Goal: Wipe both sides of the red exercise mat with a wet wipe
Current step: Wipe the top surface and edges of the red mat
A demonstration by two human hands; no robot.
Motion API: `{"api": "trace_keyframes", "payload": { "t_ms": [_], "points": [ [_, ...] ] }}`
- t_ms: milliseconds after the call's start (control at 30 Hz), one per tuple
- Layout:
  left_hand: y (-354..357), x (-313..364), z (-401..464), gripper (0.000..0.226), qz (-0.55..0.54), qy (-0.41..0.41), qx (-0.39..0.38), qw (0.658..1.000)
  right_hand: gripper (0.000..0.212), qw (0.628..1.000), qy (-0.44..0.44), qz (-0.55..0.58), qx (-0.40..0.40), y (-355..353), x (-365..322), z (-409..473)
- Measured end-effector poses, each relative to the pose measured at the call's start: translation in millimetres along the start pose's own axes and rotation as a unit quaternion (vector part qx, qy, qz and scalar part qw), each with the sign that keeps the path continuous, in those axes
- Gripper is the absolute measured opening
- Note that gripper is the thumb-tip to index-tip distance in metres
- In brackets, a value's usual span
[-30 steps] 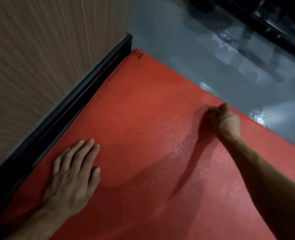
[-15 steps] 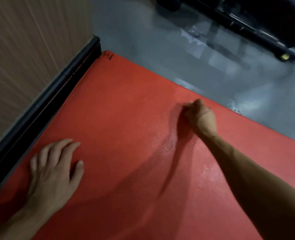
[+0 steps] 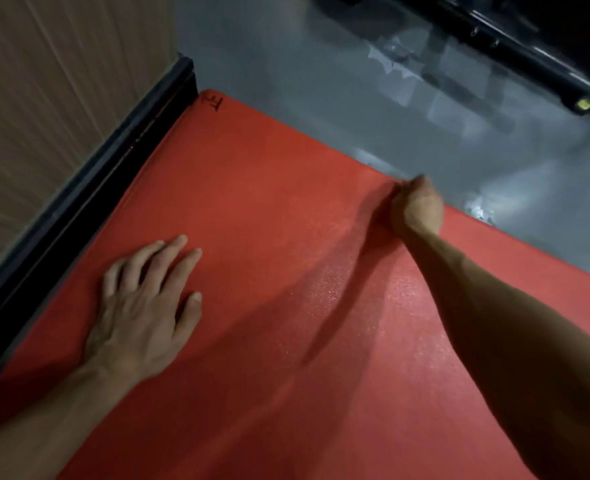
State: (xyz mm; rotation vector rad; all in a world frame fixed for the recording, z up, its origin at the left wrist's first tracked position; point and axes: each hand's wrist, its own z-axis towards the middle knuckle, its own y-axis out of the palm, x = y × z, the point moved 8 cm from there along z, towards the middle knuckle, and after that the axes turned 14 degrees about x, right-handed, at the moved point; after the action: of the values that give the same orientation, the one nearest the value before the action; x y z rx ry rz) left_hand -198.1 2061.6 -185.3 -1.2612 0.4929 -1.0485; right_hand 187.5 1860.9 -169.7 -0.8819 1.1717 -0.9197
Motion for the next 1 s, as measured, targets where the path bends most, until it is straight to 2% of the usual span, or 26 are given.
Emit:
{"api": "trace_keyframes", "payload": {
  "t_ms": [100,167,233,300,367,533,633,700,867,1000],
  "points": [
    [-1,-4,1,0.061,-0.009,-0.002,0.002,1.0,0.027,0.993,-0.106,0.026,-0.044,27,-80,-13],
    [-1,-2,0,0.061,-0.015,-0.002,0.006,1.0,0.029,0.986,-0.157,-0.002,-0.051,26,-89,-9],
    [-2,-3,0,0.061,-0.015,-0.002,0.006,1.0,0.028,0.991,-0.125,-0.037,-0.043,19,-60,16],
    [1,-4,1,0.061,-0.015,0.001,0.001,1.0,0.029,0.994,-0.05,-0.091,-0.031,10,-17,36],
    [3,-5,0,0.061,-0.008,-0.001,-0.009,1.0,0.03,0.994,-0.031,-0.102,-0.024,10,-11,38],
    [3,-4,0,0.06,0.003,-0.002,-0.013,1.0,0.027,0.99,-0.124,0.023,-0.055,52,-131,-2],
    [0,-4,0,0.059,-0.002,-0.001,-0.01,1.0,0.027,0.975,-0.206,0.039,-0.073,74,-192,-35],
    [0,-3,0,0.059,-0.002,-0.002,-0.008,1.0,0.026,0.972,-0.225,0.023,-0.067,74,-190,-33],
    [3,-6,-2,0.059,-0.005,-0.003,-0.014,1.0,0.029,0.995,-0.1,-0.011,-0.023,54,-121,13],
    [4,-5,-2,0.06,0.002,-0.005,-0.024,1.0,0.026,0.983,-0.169,0.052,-0.042,69,-185,-19]
  ]
}}
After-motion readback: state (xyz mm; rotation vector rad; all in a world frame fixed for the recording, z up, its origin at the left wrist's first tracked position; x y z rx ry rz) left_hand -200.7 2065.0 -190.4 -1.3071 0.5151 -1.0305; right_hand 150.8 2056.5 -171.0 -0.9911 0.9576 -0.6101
